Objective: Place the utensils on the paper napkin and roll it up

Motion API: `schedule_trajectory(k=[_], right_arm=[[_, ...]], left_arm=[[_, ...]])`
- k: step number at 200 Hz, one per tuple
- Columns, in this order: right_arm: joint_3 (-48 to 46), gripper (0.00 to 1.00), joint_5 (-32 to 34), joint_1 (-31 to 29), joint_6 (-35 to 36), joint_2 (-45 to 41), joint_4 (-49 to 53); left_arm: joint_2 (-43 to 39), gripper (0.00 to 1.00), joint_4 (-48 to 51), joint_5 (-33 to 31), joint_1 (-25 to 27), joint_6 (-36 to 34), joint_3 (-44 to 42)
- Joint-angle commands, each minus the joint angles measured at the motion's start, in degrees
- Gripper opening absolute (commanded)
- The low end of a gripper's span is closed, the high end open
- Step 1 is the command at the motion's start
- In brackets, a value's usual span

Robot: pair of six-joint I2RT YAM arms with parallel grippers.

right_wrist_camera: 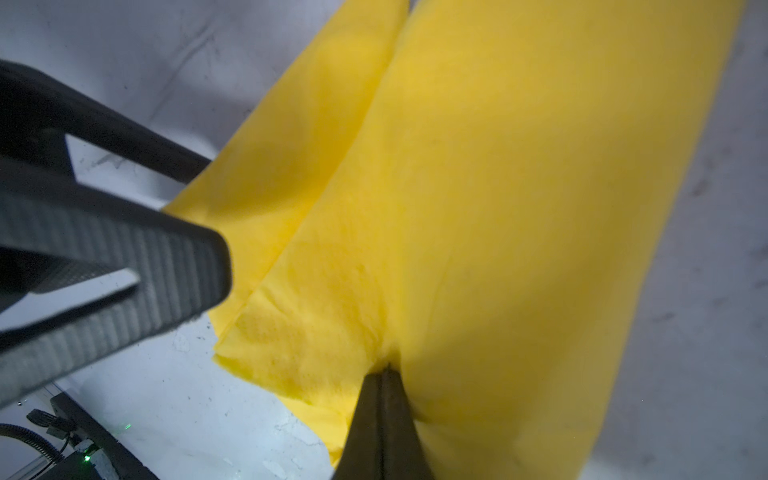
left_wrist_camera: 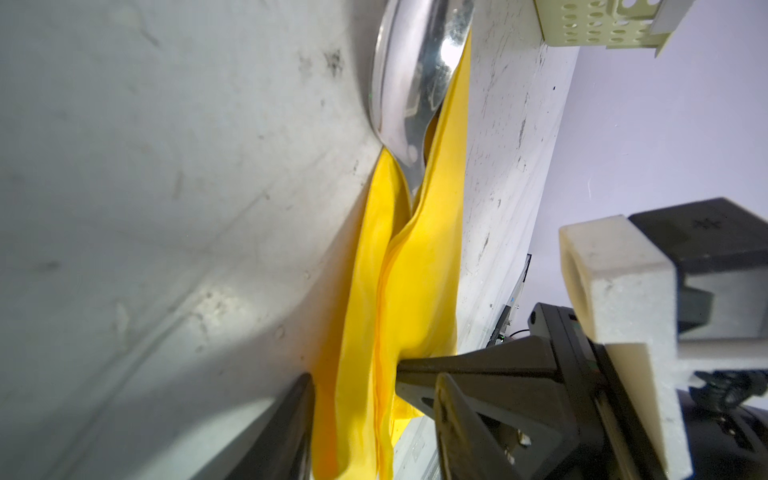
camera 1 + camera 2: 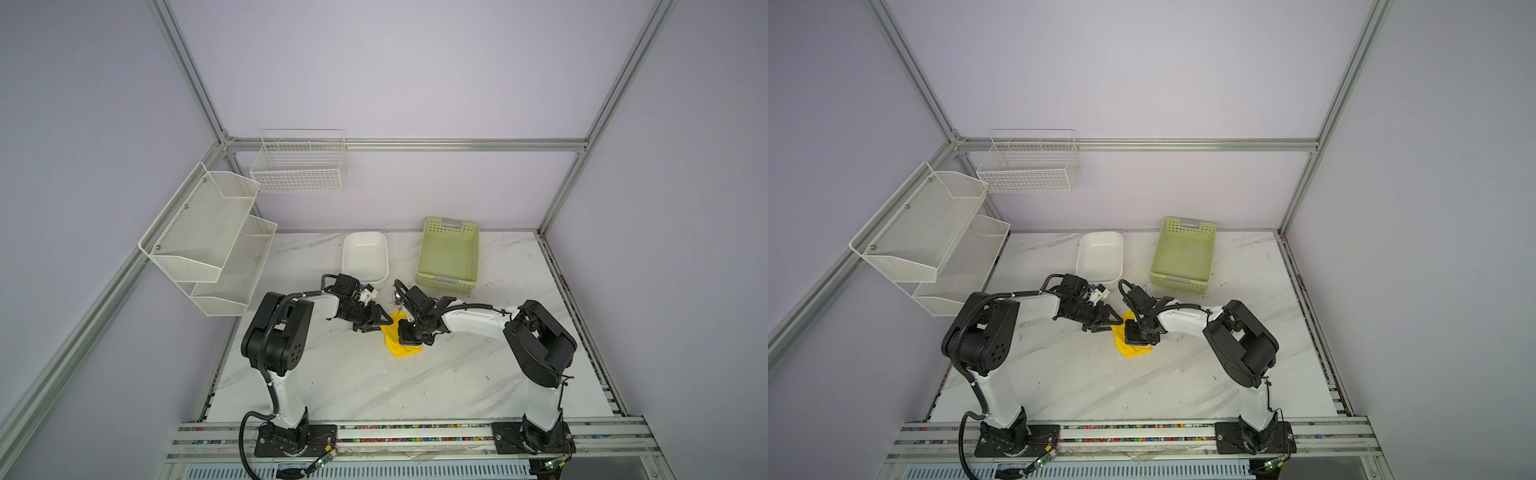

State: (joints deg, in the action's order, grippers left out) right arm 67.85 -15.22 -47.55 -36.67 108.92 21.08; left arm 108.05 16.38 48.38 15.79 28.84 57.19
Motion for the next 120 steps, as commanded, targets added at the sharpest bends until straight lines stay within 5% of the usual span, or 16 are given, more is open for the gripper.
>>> schedule_trajectory(k=[1, 120], right_arm=[[-1.6, 0.0, 1.3, -0.2, 0.6, 2.2, 4.0], [-1.5, 0.0, 1.5, -0.2, 0.9, 2.0, 4.6]], left_arm=[[1.3, 0.46, 1.4, 1.2, -0.2, -1.9, 5.8], [-3.2, 0.45, 3.2, 2.1, 1.7, -2.5, 0.0]])
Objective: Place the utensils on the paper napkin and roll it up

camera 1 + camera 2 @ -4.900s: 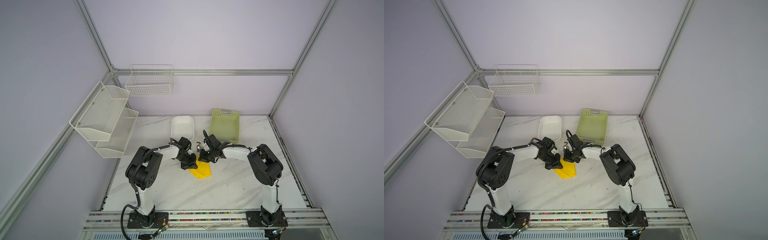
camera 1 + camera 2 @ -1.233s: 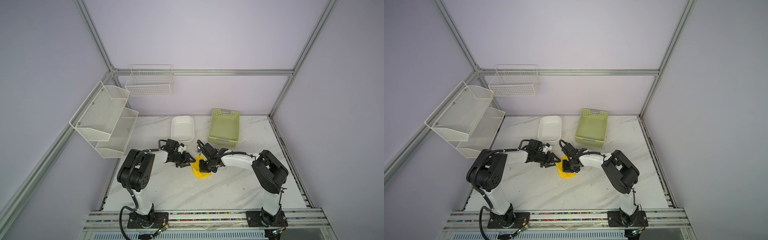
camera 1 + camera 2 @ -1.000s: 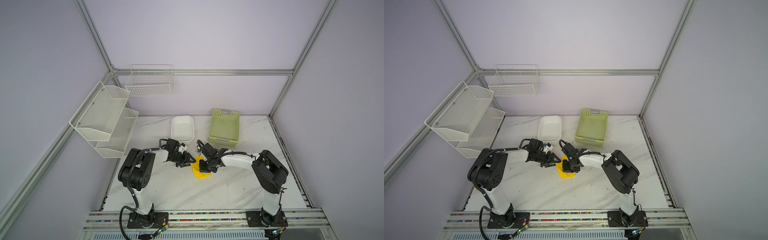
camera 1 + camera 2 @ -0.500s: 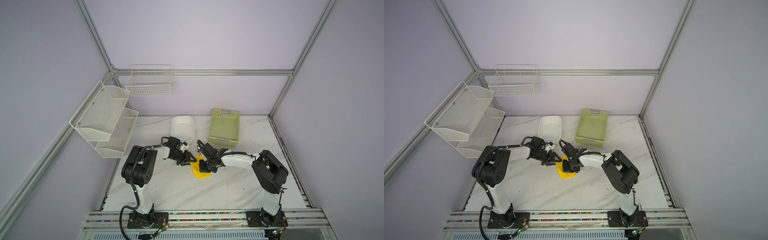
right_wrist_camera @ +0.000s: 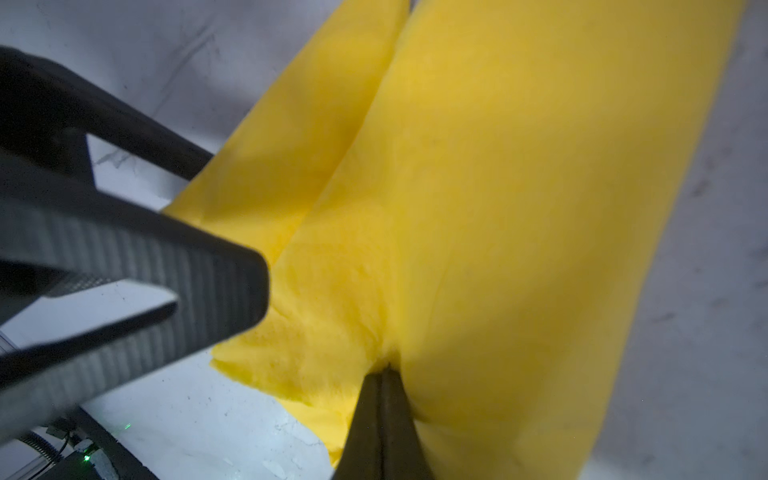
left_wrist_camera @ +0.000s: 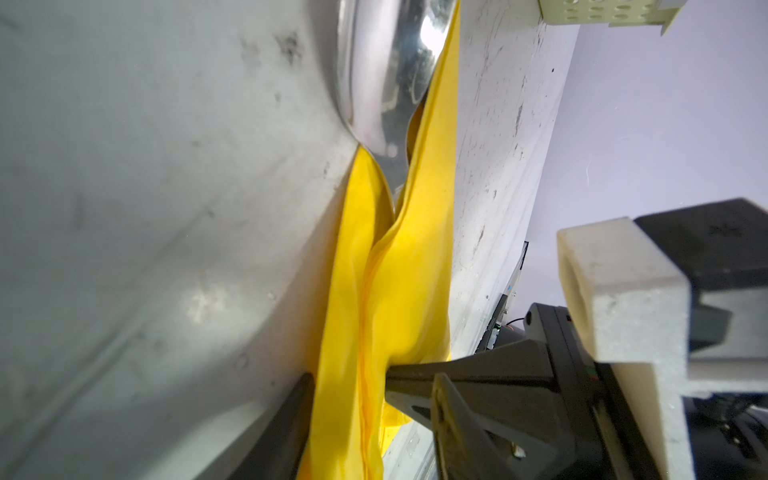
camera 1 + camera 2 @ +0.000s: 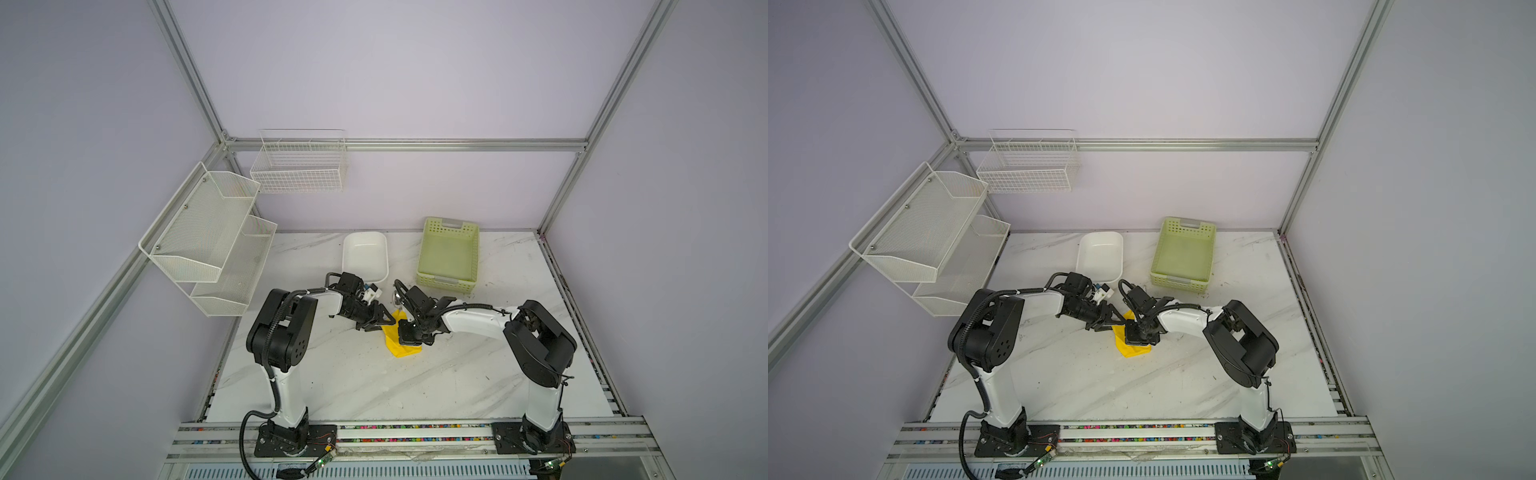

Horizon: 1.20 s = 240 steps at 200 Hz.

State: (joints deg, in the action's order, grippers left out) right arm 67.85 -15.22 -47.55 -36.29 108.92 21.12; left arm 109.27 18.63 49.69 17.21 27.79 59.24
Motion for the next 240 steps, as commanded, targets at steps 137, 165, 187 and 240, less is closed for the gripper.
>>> schedule_trajectory(k=[137, 165, 187, 240], right_arm=[[-1.5, 0.0, 1.7, -0.2, 0.9, 2.0, 4.8], [-1.6, 0.0, 1.8, -0.2, 0.8, 1.8, 4.9], [-1.6, 0.0, 1.8, -0.3, 0.9, 1.8, 5.0], [-1.5, 0.0, 1.8, -0.2, 0.8, 1.9, 5.1]], left_arm=[[-9.9, 0.28, 3.6, -1.6, 1.7, -2.1, -3.7], [-10.8, 0.38, 3.1, -2.8, 1.7, -2.1, -3.5], [-11.6, 0.41, 1.8, -3.0, 1.7, -2.0, -3.7], [-10.5, 0.41, -3.9, -3.1, 1.7, 0.7, -2.5]])
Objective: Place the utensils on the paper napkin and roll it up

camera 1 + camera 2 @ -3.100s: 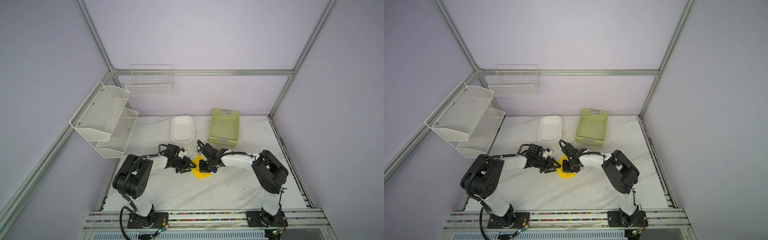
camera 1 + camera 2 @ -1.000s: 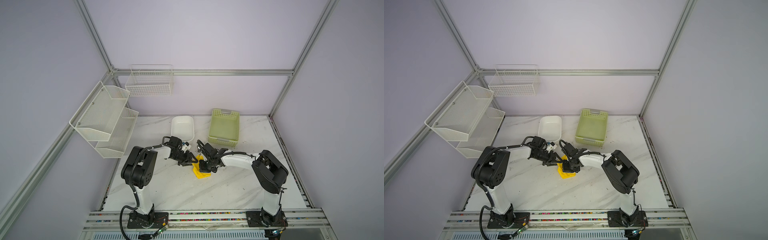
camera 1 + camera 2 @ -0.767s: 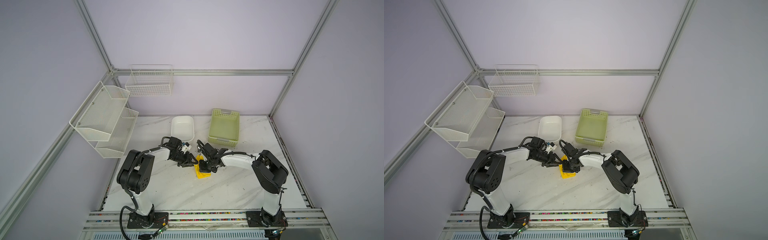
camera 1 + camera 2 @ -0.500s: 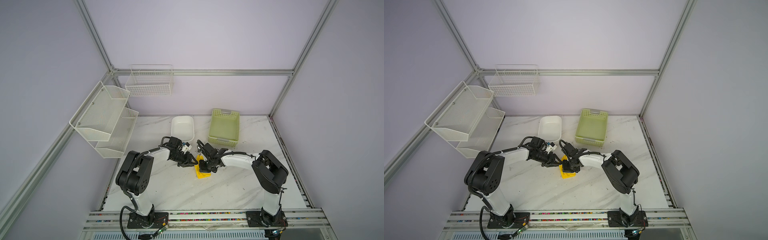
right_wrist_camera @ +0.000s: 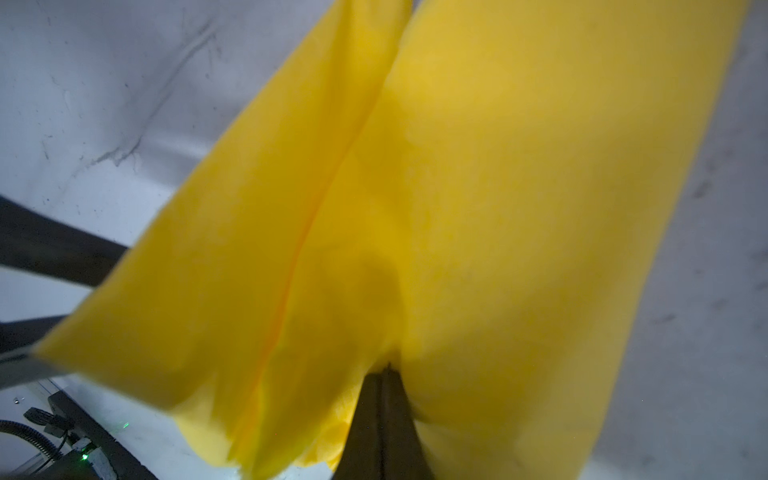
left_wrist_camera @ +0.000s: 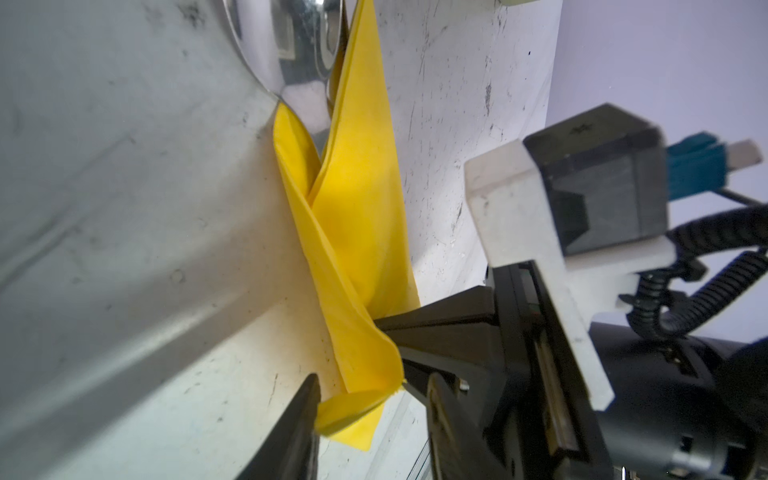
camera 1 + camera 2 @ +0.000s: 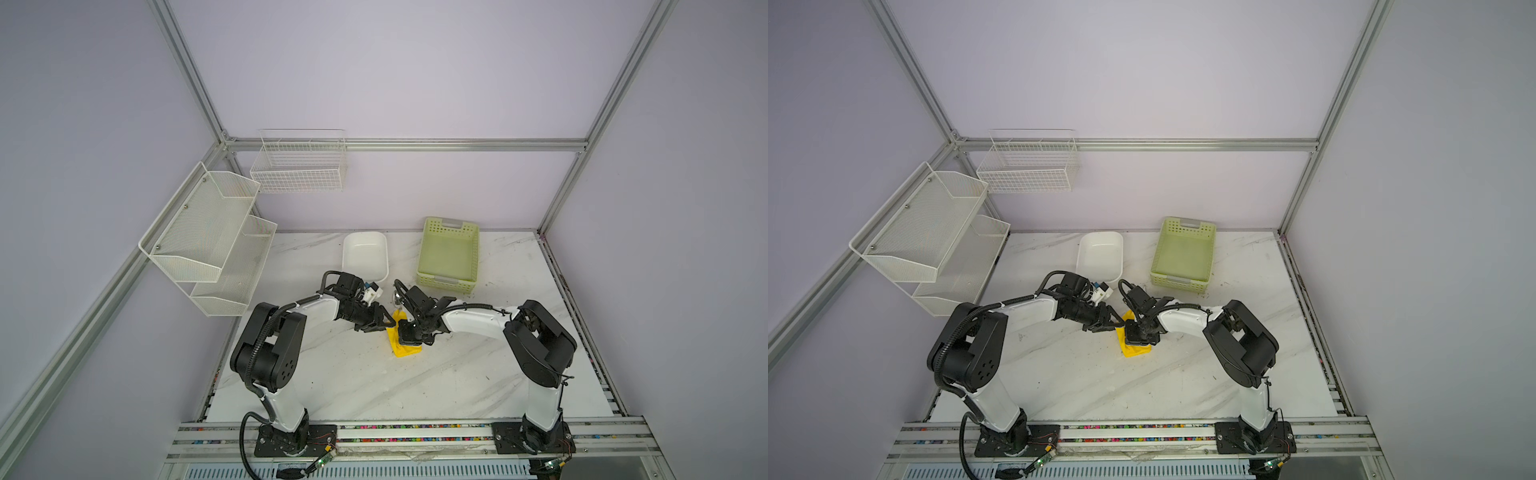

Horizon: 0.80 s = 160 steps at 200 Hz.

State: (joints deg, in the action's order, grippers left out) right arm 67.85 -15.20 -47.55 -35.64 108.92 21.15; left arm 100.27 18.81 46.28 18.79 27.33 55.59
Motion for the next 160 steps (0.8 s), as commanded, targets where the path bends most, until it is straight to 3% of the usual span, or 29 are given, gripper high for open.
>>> schedule_trajectory(k=[1, 74, 160], right_arm=[[-1.6, 0.0, 1.8, -0.2, 0.2, 1.9, 5.1], [-1.5, 0.0, 1.8, -0.3, 0.2, 2.0, 5.1], [-1.4, 0.0, 1.7, -0.2, 0.1, 2.4, 4.9]], left_arm=[[-1.5, 0.41, -4.1, 0.3, 0.1, 1.1, 1.2], [4.9, 0.41, -7.0, 3.8, 0.1, 1.7, 3.0], [8.5, 0.41, -6.3, 1.4, -0.1, 0.0, 7.0]])
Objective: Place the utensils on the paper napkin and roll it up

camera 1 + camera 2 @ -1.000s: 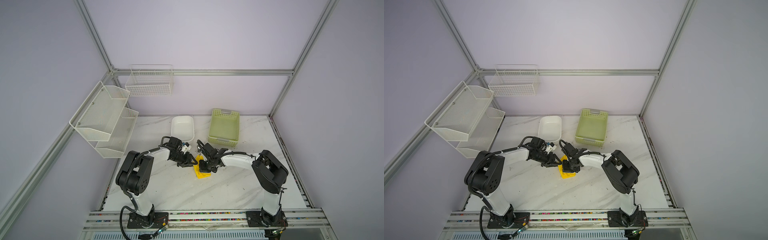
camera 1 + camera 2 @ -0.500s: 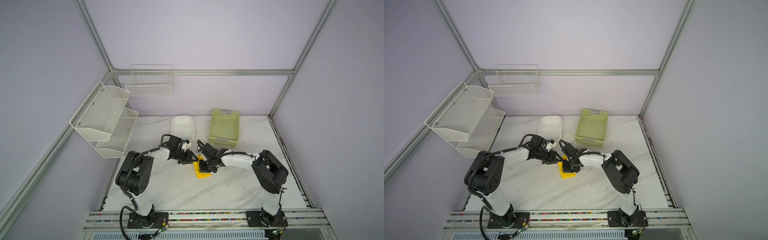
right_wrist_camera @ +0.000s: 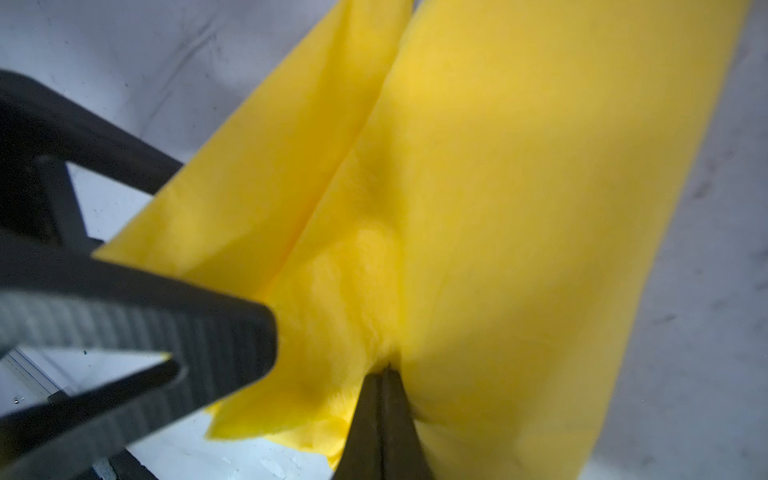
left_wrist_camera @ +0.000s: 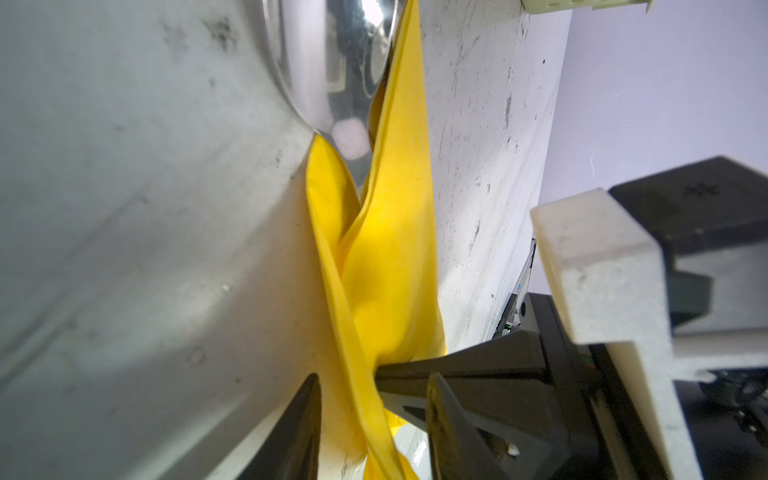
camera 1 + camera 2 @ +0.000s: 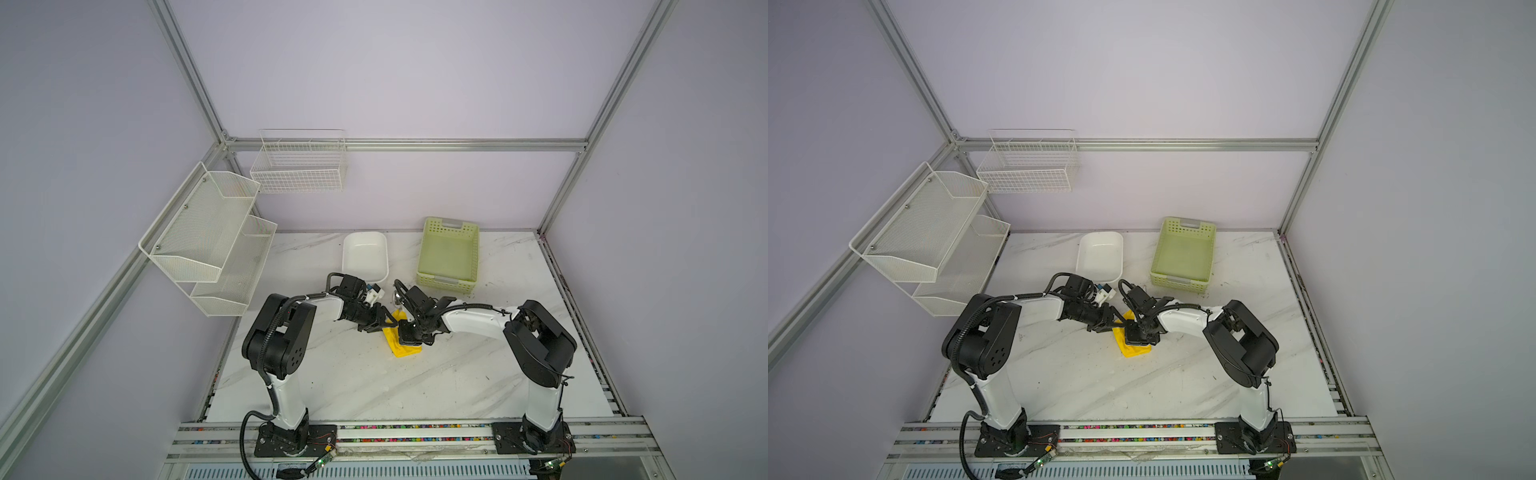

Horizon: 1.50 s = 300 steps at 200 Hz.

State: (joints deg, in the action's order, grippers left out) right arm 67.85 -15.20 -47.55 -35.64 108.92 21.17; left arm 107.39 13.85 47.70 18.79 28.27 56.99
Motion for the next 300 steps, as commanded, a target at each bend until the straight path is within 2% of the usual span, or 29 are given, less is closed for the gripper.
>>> schedule_trajectory(k=[1, 116, 194, 260, 300], right_arm=[[-1.4, 0.0, 1.7, -0.2, 0.1, 2.4, 4.9], [-1.5, 0.0, 1.5, -0.3, 0.1, 2.6, 5.0], [-1.7, 0.0, 1.3, -0.2, 0.2, 2.6, 4.9], [-1.7, 0.0, 1.2, -0.2, 0.0, 2.4, 4.6], [-1.9, 0.0, 1.0, -0.2, 0.0, 2.3, 4.5]], left_arm=[[1.4, 0.41, -1.3, 0.1, -0.1, -0.9, 5.6], [4.2, 0.41, 1.0, -2.3, -1.5, -3.2, 8.0], [-2.3, 0.41, 1.8, -1.1, -0.7, -1.8, -0.7], [-6.9, 0.4, -1.5, -3.9, 1.8, 3.1, -7.2], [-8.4, 0.37, -10.7, -6.6, 4.1, 10.7, -12.1]])
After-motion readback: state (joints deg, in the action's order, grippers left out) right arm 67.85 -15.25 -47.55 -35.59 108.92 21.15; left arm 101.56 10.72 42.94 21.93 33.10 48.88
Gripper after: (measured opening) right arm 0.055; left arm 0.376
